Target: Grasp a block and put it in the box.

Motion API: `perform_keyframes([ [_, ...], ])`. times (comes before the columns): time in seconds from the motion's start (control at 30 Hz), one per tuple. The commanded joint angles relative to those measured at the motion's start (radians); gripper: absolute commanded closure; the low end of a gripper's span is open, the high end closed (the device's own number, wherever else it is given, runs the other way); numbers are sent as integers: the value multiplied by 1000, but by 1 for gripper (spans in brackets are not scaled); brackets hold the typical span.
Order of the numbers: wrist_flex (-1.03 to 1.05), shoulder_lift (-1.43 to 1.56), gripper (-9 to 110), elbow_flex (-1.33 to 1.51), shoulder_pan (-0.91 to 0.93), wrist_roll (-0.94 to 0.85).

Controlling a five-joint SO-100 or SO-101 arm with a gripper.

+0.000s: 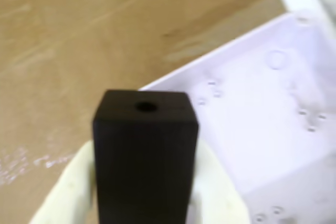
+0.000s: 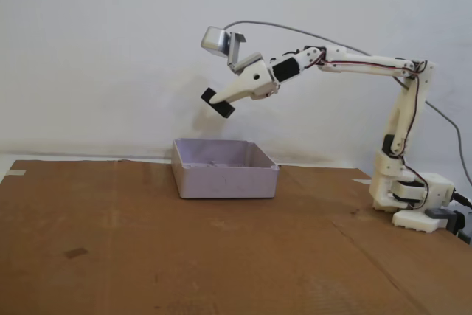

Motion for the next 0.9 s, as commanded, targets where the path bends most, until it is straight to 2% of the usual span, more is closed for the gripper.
perform_keyframes([
  [0.0,-28,130,100,-63,66,-14],
  [0.3,-38,130,100,57,109,-17],
  [0.5,-38,129,100,141,100,-109],
  [0.67,-40,126,100,196,103,-118],
  [0.87,-40,48,100,163,104,-120],
])
